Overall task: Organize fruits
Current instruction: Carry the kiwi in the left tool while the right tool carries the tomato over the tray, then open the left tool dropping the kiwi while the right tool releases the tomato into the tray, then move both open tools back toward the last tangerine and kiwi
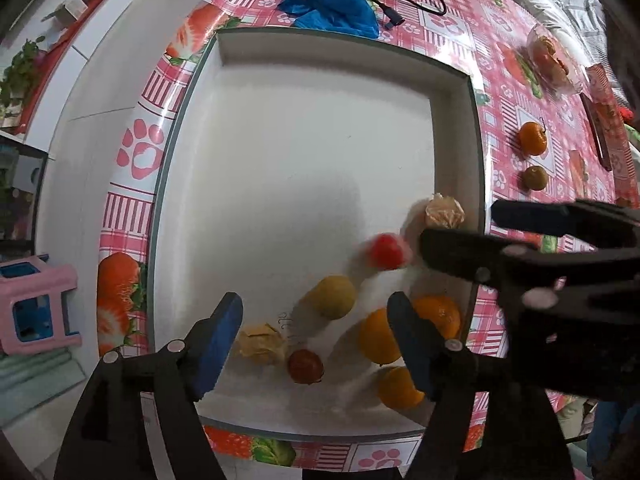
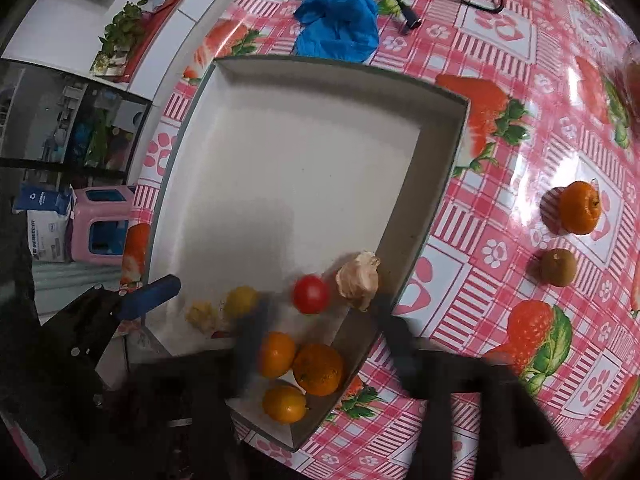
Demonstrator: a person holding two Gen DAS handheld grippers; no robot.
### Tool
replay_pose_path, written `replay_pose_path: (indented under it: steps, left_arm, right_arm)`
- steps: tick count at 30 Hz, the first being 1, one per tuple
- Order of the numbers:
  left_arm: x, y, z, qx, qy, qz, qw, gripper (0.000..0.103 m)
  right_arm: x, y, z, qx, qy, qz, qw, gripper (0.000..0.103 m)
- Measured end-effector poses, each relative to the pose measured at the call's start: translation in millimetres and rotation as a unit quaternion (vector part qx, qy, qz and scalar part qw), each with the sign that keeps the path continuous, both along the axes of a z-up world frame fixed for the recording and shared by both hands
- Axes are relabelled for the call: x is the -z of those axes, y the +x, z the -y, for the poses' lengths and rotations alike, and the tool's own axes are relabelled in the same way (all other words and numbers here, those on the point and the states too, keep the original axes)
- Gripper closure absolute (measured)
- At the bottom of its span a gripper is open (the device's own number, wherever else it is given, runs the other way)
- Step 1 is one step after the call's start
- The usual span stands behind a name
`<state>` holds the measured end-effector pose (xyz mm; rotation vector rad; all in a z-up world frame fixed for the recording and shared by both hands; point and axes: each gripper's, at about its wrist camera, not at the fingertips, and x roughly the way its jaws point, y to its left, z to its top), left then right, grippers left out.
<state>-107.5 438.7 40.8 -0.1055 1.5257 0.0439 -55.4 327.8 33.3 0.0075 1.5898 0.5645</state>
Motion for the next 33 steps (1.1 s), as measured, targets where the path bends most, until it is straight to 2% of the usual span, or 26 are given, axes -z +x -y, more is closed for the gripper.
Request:
replay_pose_path:
  steps: [8, 9, 11, 22, 33]
  left_arm:
    - [-12.2, -4.3, 10.6, 0.005, 0.002, 0.003, 1.0, 0.025]
    - [-13.8, -4.0, 13.6, 0.008, 0.003, 0.003, 1.0, 0.025]
    - [-16.6, -4.0, 20.6, 0.014, 0.004, 0.005, 0.9999, 0.025]
    - [-34.7, -1.7, 61.1, 0.043, -0.003, 0.015, 0.999, 0.024]
    - [-35.0, 10.5, 76.1, 0.06, -0.02, 0.015, 0.9978, 0.024]
  right_arm:
    - [-13.6, 2.1, 20.8, 0.02, -0.001, 0.013, 1.0, 0.031]
    - [-14.6, 1.5, 23.8, 0.024, 0.0, 0.013, 1.0, 0.022]
    - [-17.2, 0.6, 32.5, 0.033, -0.001, 0.016, 0.999, 0.013]
    - [-14.0, 4.1, 89.0, 0.094, -0.022, 0.011, 0.995, 0.013]
    - [4.3, 26.8, 157.4, 0.167, -0.071, 0.003, 0.983, 0.013]
